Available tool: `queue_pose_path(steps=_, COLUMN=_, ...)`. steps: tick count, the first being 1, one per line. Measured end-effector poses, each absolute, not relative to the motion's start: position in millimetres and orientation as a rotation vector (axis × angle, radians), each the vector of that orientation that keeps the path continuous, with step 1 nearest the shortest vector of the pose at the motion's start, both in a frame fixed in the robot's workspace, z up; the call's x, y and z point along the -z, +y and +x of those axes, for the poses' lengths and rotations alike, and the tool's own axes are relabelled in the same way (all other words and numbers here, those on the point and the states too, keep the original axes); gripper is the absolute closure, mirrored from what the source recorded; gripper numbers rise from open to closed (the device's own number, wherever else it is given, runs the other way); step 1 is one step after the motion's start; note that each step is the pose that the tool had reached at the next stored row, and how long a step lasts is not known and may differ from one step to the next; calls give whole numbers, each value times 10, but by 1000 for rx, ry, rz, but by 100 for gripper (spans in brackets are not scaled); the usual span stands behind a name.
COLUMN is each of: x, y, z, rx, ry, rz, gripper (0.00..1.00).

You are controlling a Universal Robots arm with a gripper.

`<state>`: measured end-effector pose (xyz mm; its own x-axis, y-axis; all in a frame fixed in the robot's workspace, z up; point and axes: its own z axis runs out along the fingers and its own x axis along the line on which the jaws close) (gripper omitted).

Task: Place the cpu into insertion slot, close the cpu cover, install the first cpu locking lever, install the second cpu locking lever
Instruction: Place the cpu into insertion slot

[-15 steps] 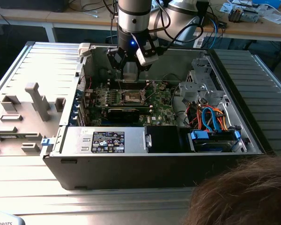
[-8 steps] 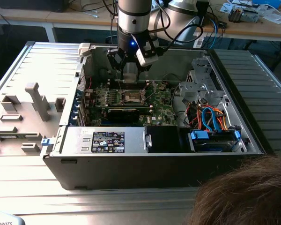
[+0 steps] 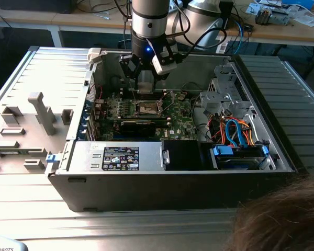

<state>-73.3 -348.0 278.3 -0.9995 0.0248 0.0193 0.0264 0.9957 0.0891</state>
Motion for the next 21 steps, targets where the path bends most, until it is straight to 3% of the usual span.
queue_pose_path(steps=21, x=-2649, y=-3480, z=-733, rx=140, ry=-3120, rz=-40, gripper=46)
